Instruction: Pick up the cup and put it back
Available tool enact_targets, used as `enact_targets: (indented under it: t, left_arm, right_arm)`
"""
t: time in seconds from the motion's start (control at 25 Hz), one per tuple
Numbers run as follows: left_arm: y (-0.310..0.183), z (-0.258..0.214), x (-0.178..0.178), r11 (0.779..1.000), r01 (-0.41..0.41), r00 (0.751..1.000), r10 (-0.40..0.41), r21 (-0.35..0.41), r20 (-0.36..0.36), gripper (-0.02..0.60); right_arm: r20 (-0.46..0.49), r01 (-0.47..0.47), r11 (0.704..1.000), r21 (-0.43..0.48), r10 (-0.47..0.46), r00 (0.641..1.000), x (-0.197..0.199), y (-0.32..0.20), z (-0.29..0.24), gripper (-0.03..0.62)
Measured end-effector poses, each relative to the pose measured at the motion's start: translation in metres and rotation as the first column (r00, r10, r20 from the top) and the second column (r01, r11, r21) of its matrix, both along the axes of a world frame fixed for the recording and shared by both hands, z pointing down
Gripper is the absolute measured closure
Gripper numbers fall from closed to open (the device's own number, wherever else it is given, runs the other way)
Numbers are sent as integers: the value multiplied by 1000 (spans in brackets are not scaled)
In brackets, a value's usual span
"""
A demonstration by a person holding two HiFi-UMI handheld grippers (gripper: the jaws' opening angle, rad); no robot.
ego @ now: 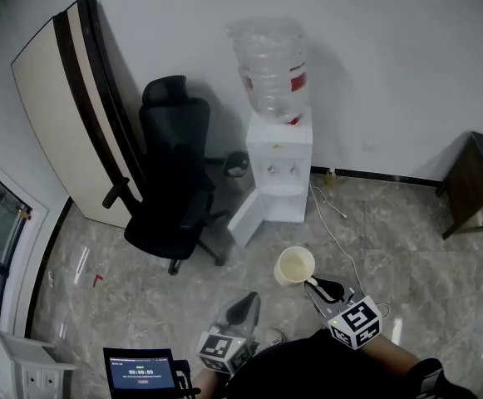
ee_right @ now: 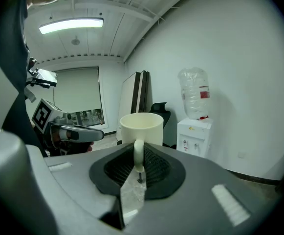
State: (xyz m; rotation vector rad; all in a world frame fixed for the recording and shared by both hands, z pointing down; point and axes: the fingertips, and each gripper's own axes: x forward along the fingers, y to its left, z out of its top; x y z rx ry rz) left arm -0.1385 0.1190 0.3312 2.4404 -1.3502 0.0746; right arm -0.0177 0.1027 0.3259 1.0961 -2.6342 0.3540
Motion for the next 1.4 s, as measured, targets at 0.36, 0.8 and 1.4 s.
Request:
enact_targets:
  t: [0.36,0.8,1.4]
  left_arm:
    - [58,-16,83,997,-70,997,70,19,-15,577]
    - [135,-11,150,1000,14,1000,-15,9,18,577]
    - [141,-28,94,1000,-11,999,10,18,37,577]
  right_arm:
    - [-24,8,999,36,-7,1000,64,60,-21,543]
    - [-10,68,998,19,-67,998,128,134,-6,545]
    - [15,35,999,22,-36,999,74,152,-24,545]
